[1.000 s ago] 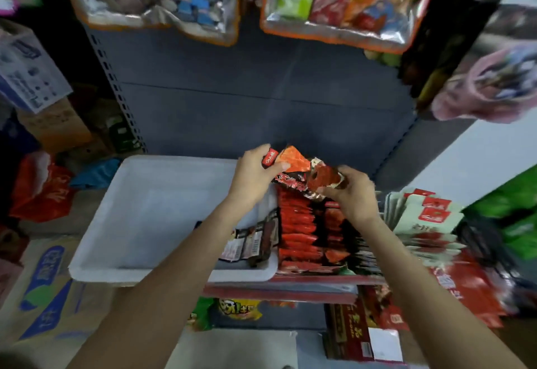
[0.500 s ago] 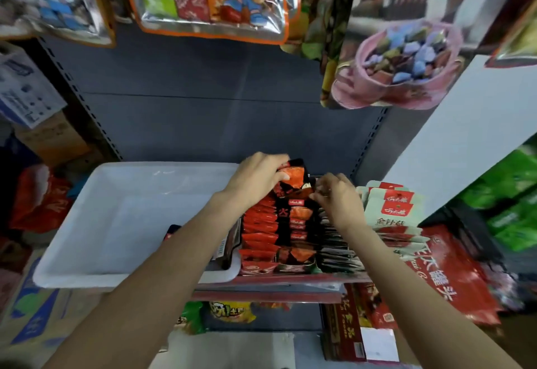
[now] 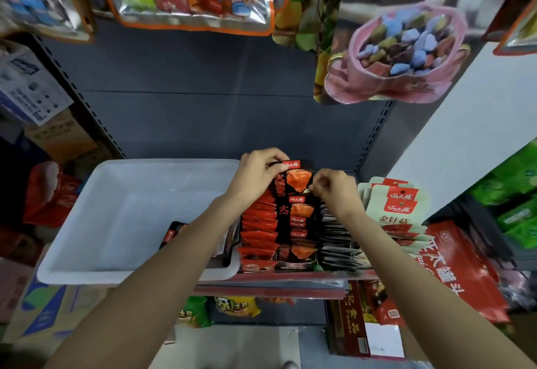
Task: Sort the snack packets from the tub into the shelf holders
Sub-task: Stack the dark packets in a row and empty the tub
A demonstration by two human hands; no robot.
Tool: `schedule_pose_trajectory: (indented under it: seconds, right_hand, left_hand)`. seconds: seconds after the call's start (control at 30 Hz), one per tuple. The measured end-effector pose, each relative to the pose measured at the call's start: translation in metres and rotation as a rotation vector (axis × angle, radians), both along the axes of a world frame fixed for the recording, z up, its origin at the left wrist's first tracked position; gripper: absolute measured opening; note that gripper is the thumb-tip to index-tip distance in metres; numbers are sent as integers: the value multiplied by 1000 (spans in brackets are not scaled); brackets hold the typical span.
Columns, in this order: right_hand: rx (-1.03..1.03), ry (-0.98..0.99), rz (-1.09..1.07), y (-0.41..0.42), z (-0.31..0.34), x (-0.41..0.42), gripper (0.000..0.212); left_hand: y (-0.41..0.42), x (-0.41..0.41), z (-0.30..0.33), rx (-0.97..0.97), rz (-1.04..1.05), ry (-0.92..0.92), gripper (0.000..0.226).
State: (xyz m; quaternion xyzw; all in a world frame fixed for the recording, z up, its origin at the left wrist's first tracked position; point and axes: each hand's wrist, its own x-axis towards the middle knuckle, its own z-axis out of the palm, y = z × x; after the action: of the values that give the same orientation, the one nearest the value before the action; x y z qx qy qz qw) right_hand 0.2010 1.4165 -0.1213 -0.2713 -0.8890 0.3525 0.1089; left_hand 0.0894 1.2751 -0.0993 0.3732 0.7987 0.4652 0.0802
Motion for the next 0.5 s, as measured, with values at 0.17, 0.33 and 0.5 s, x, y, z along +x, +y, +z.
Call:
schedule_pose_trajectory:
  seconds: [0.17, 0.33, 0.5]
  right_hand:
    - [9, 155, 29, 0, 14, -1, 11]
    - [196, -46, 60, -2, 0, -4, 8]
    - [310, 13, 109, -24, 6, -6, 21]
  left_hand:
    - [21, 1, -5, -184, -146, 107, 8]
    - [13, -1, -27, -194, -121, 102, 13]
    - [-16, -14, -26, -85, -14, 40, 13]
